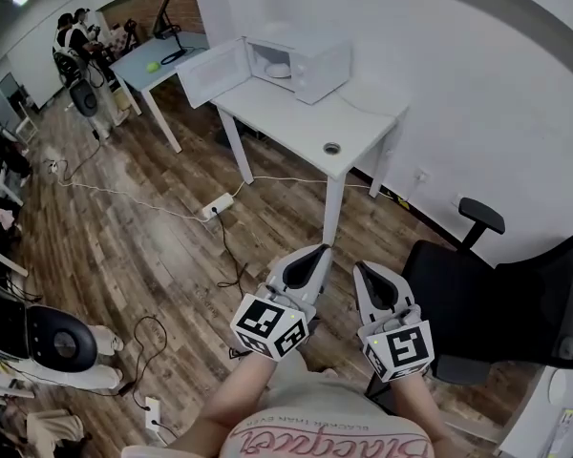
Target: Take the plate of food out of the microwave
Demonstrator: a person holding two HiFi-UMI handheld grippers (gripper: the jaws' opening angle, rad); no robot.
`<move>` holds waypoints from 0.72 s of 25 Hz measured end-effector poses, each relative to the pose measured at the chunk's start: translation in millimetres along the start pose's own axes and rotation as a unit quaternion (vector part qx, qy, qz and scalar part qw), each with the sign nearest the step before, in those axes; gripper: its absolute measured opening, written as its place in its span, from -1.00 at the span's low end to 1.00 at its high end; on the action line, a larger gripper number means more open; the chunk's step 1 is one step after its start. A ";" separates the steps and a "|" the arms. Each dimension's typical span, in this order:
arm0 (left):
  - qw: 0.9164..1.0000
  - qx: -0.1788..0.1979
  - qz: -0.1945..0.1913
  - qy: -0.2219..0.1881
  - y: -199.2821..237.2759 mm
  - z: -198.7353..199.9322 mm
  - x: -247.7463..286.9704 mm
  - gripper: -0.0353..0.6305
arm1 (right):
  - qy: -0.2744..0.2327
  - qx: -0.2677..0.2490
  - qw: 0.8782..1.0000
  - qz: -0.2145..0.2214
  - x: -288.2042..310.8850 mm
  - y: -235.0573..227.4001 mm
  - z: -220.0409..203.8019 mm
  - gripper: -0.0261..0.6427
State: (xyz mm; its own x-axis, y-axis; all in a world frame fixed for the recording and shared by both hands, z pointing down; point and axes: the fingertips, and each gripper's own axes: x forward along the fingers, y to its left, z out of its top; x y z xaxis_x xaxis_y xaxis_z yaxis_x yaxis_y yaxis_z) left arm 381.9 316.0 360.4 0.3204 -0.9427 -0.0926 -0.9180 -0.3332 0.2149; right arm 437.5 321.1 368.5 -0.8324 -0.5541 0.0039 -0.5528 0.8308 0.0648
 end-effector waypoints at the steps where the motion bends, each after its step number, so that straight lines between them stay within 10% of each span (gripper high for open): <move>1: 1.000 0.001 0.003 -0.001 6.9 2.2 -0.4 -0.88 | 0.000 0.000 1.000 0.001 7.2 0.7 0.5 -0.89; 18: 1.000 0.004 0.011 -0.014 114.7 37.2 0.9 -0.88 | -0.001 -0.004 1.000 0.016 115.4 30.5 11.3 -0.89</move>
State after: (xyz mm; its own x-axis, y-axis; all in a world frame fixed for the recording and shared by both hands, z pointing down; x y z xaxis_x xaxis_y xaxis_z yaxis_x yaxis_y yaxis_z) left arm 268.2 277.6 348.8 0.2926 -0.9492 -0.1156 -0.9268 -0.3113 0.2102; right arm 324.1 283.1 359.7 -0.8502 -0.5264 0.0043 -0.5247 0.8481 0.0734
